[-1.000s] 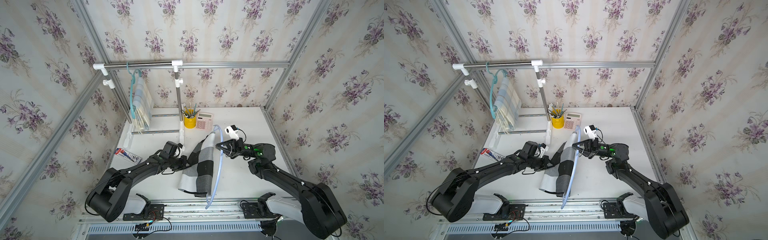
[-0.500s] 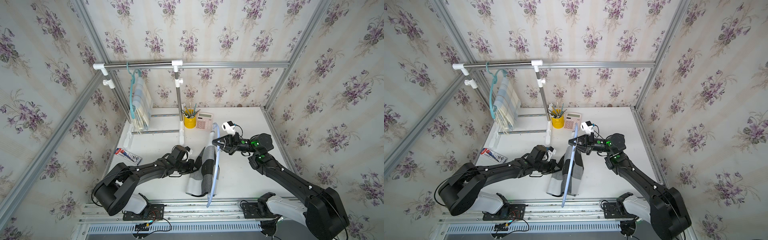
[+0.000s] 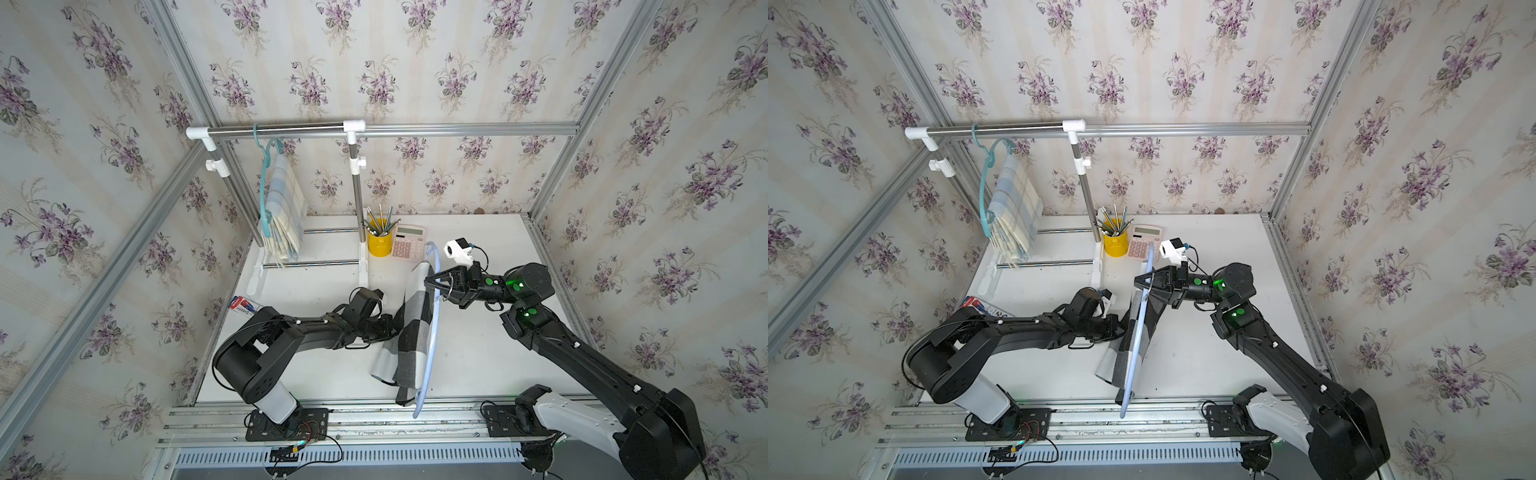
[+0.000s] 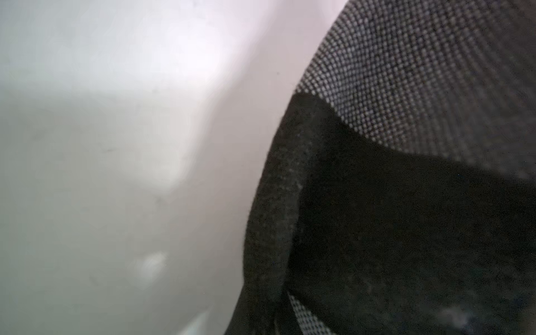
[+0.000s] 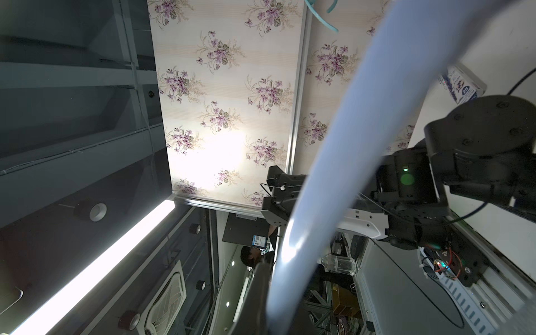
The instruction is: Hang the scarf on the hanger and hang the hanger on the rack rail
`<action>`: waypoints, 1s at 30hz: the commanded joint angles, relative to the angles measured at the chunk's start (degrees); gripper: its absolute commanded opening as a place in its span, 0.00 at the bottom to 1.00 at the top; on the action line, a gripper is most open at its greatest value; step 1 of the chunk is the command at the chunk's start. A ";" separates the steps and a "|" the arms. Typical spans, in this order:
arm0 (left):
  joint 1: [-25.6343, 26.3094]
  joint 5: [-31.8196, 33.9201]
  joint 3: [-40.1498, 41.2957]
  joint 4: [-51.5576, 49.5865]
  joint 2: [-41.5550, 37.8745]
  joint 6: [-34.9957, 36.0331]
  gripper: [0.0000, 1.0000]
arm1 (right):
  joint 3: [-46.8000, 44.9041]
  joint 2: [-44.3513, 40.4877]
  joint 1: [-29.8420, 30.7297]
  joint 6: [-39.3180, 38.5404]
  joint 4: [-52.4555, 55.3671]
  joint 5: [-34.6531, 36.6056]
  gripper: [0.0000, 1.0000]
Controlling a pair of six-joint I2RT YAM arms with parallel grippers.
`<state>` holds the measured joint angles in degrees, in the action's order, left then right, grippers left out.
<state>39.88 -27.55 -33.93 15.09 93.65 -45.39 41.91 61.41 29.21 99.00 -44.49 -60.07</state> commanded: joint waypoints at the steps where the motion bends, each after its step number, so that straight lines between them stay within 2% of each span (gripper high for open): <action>1: 0.09 -1.10 2.33 5.36 -0.25 -2.85 0.00 | 0.45 -0.33 0.06 -1.23 -1.99 1.35 0.00; 6: 0.29 -2.63 4.32 5.71 -4.52 -3.82 0.01 | -1.40 0.48 0.05 -2.46 -2.12 1.49 0.00; 12: 0.64 -3.63 4.70 1.30 -13.24 -4.95 0.00 | -3.21 1.54 0.06 -4.49 -1.71 1.02 0.00; 14: 0.60 -3.04 4.64 -2.83 -18.57 -4.53 0.00 | -4.58 2.01 0.06 -4.52 -2.81 0.82 0.00; 16: 0.36 -0.29 3.57 -11.08 -25.11 -2.87 0.00 | -5.63 2.57 0.05 -4.52 -4.05 0.35 0.00; 20: -1.59 8.34 -4.08 -31.92 -39.78 2.58 0.00 | -7.11 3.09 0.04 -4.44 -5.84 0.34 0.00; 22: -4.76 8.43 -12.08 -42.31 -44.72 5.48 0.00 | -7.64 3.31 0.05 -3.99 -7.25 0.75 0.00; 25: -6.50 7.37 -21.75 -51.05 -44.81 8.23 0.00 | -8.00 4.12 0.04 -1.78 -10.92 1.54 0.00; 27: -6.56 5.69 -26.15 -53.89 -43.13 9.27 0.00 | -7.72 4.60 0.06 0.04 -13.39 1.71 0.00; 30: -7.01 6.53 -31.16 -57.41 -41.75 10.54 0.00 | -7.29 4.78 0.01 0.78 -14.51 1.72 0.00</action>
<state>33.32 -21.45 -61.73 -34.04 51.27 -38.24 33.95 66.17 29.21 97.69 -52.21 -58.87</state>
